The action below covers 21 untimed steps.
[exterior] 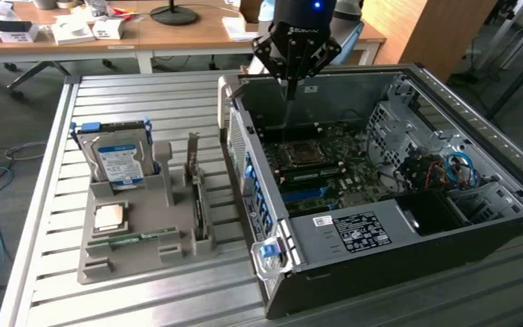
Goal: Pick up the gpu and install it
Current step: 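Reach for the gpu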
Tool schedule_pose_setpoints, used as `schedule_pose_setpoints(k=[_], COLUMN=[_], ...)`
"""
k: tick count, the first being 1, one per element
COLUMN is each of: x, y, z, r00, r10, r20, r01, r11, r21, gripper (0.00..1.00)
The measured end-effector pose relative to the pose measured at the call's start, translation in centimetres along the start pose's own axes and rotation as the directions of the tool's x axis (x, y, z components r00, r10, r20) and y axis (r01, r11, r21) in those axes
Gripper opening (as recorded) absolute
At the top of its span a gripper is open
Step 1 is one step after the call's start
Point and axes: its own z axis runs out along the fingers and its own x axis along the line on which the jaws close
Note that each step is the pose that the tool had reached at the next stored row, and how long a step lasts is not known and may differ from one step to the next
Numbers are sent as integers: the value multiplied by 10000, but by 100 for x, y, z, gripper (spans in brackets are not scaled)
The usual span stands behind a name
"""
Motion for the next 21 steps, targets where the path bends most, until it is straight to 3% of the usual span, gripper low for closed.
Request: schedule_pose_setpoints(k=[10,21], x=[345,654], y=[-26,-49], z=[-11,-18], r00=[9998,9998], r10=[-9,-5], r20=[176,211], r01=[9,5], r11=[10000,10000], r21=[-13,-15], gripper=[11,11])
